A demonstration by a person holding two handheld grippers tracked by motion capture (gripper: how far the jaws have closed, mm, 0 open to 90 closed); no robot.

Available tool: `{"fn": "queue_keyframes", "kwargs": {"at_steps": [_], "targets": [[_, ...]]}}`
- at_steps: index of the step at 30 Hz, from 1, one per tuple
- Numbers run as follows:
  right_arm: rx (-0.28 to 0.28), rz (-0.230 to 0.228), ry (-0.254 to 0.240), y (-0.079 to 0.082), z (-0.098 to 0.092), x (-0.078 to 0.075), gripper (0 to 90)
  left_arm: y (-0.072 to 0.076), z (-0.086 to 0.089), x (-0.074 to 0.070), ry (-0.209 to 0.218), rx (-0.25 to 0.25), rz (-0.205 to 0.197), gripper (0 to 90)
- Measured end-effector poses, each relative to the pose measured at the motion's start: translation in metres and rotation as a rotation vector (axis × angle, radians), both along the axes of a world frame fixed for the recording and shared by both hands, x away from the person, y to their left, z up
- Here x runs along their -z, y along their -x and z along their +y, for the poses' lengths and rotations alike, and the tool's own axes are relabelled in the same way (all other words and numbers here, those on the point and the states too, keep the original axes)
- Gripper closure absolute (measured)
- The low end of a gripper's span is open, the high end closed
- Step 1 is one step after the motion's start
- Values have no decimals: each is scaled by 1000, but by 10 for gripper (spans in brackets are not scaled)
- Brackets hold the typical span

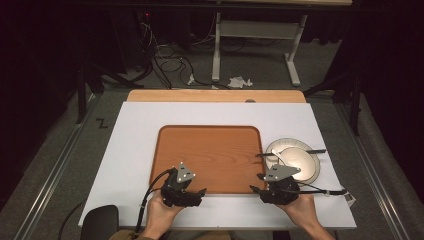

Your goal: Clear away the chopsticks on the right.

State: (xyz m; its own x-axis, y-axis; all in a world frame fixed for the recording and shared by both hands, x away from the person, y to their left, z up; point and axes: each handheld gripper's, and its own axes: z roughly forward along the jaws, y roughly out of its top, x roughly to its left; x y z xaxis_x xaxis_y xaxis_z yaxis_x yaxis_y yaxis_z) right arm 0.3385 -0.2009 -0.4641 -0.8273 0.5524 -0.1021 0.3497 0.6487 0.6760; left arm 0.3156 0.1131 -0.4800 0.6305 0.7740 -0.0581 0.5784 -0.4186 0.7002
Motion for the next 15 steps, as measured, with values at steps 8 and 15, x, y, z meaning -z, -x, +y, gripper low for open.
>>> {"fn": "queue_keyframes", "kwargs": {"at_steps": [8, 15], "targets": [[26, -9, -57, 1, -7, -3, 531, 0, 1, -1, 1, 5, -2, 261], [39, -28, -61, 1, -8, -6, 473, 1, 0, -1, 1, 3, 0, 261]]}}
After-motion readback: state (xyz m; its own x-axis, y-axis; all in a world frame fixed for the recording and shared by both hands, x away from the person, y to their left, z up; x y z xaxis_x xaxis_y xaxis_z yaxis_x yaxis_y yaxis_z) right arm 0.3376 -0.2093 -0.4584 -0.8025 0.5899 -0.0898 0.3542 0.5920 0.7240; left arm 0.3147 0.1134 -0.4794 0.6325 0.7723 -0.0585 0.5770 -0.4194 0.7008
